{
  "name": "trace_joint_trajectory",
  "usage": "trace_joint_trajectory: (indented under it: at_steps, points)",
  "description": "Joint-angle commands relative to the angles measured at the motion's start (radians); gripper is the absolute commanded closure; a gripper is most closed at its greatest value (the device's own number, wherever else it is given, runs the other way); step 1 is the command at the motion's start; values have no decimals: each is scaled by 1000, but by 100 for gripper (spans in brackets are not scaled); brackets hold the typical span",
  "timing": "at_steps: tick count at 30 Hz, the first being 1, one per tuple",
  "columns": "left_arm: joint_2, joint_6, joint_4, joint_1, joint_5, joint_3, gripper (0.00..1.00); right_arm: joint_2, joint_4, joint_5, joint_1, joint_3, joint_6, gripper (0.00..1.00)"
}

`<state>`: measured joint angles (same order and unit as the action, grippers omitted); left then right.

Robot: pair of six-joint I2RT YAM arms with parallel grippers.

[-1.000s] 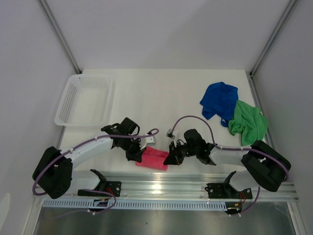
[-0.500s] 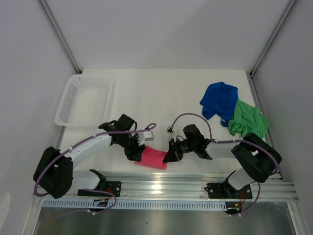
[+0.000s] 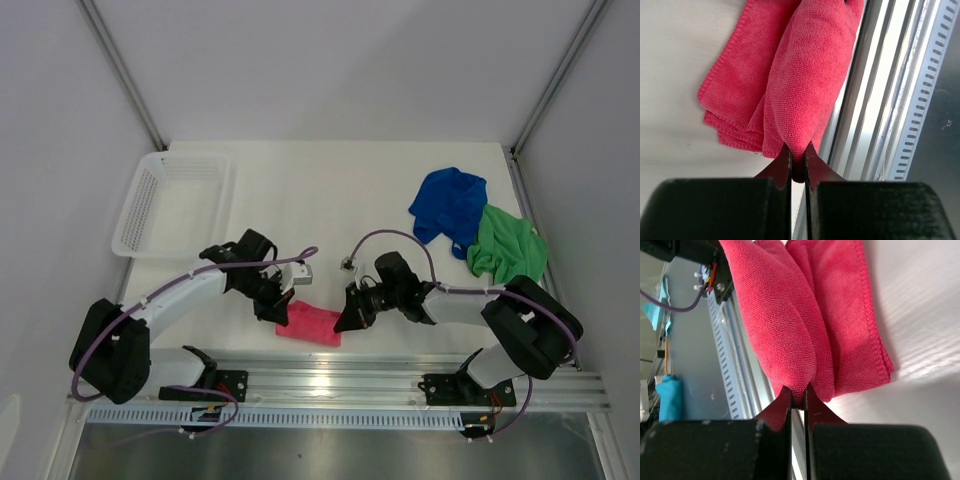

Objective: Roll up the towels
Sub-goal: Roll the towel

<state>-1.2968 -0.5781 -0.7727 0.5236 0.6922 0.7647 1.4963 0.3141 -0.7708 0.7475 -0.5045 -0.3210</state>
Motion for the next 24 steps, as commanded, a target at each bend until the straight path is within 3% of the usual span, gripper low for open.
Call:
trace_joint_trajectory:
  at_steps: [1, 8, 14, 17, 18, 21, 24]
  points:
    - [85, -71, -103, -8, 43, 13, 99, -56, -46, -4, 35, -25, -7, 100]
    - [15, -11, -45, -17, -6, 36, 96, -30, -90, -4, -25, -60, -18, 100]
    - [-200, 61, -4, -69, -48, 97, 97, 123, -59, -10, -62, -135, -10, 100]
    - [-289, 90, -10, -109, -46, 148, 99, 179, -40, -4, -80, -140, -39, 93]
    - [-306, 96, -5, -119, -48, 151, 99, 186, -29, 2, -86, -137, -46, 86]
    - [-344, 110, 3, -142, -49, 163, 99, 162, -23, 31, -111, -120, -59, 70]
    - [-348, 112, 6, -143, -48, 163, 99, 95, -93, 100, -128, -127, -23, 61]
